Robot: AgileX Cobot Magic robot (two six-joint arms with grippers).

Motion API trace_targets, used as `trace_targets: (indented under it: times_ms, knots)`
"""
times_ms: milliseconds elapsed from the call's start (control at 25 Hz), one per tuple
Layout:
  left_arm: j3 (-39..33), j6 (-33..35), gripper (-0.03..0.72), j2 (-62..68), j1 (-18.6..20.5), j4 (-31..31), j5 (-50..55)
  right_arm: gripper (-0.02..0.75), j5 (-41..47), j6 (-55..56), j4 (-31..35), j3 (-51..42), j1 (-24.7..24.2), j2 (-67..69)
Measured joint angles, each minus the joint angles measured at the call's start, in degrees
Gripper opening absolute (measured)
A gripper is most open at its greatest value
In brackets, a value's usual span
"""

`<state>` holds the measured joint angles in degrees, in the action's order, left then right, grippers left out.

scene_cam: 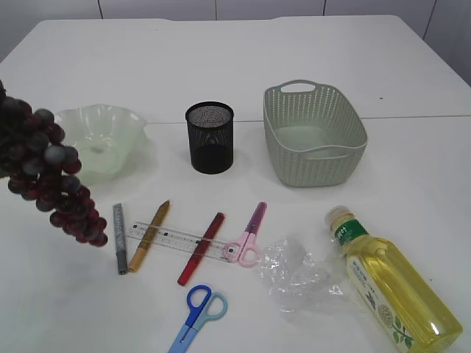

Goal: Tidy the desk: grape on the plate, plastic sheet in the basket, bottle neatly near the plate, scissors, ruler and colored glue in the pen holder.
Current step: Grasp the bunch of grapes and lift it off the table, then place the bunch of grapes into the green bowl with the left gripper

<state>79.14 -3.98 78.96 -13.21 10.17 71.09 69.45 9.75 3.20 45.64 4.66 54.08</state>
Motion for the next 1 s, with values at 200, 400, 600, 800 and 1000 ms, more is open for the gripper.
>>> trace_targets:
  times_ms: [200, 400, 600, 800, 1000]
  knots:
    - [6.08, -2.74, 0.109, 0.0, 0.0, -6.02, -0.55, 0.439, 0.0, 0.0, -1.66, 0.0, 0.0, 0.0]
    - [9.35, -4.56, 0.11, 2.25, 0.13, -10.17, -6.31, 0.439, 0.11, 0.0, -2.17, 0.0, 0.0, 0.0]
    - [9.71, -4.78, 0.11, 7.68, 2.14, -10.48, -12.92, 0.439, 0.7, 0.0, -2.41, 0.0, 0.0, 0.0]
    - [9.95, -5.14, 0.11, 12.79, 5.82, -8.7, -20.37, 0.439, 1.11, 0.0, -3.2, 0.0, 0.0, 0.0]
    - [15.63, -5.17, 0.11, 17.79, 9.14, -2.45, -23.29, 0.439, 1.24, 0.12, -4.37, 0.0, 0.0, 0.0]
